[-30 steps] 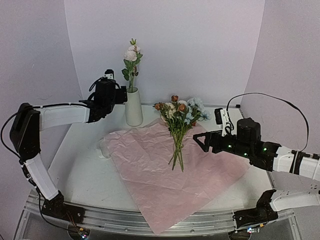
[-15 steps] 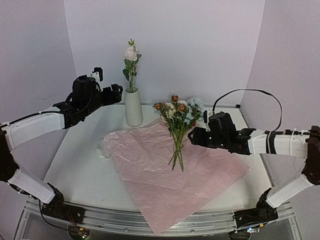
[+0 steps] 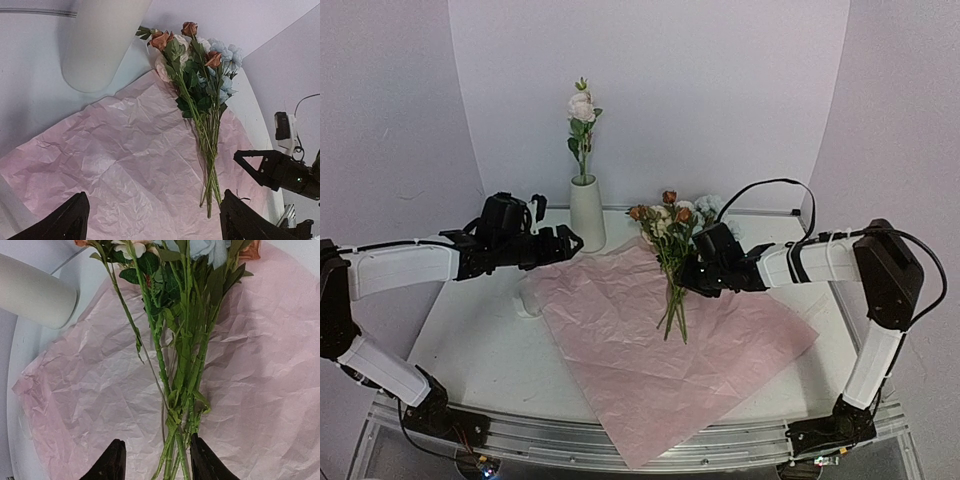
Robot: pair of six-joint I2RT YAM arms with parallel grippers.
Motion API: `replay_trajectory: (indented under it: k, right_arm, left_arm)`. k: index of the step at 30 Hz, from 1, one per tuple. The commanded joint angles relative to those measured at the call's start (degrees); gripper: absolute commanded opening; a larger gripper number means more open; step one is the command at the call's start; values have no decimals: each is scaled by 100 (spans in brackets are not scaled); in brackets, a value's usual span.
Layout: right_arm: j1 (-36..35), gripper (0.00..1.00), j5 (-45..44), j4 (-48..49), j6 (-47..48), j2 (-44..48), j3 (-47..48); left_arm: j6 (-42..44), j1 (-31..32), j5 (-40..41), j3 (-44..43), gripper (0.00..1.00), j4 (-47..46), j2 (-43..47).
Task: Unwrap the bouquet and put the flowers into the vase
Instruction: Pick up the fake flower from the wrapping paper.
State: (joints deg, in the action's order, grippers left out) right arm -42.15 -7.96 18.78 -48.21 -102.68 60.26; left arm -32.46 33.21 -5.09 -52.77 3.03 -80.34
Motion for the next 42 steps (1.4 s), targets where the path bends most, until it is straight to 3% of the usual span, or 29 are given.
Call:
replay_trajectory:
  k: [1, 15, 27, 33, 42]
  right_arm:
    - [5, 43, -106, -189, -315, -386, 371]
    - [158, 27, 129, -238, -194, -1246, 943]
    - [223, 33, 148, -418, -169, -1518, 1184]
    - [227, 12, 281, -458, -186, -1512, 1198]
    - [234, 11, 216, -507, 61, -757, 973]
  left_arm:
    - [-215, 19, -259, 160, 92, -139, 117]
    - [-108, 27, -135, 414, 92, -223, 199]
    - [-3, 24, -88, 411, 92, -224, 199]
    - [12, 27, -63, 457, 92, -216, 262]
    - [-131, 28, -114, 522, 92, -217, 410]
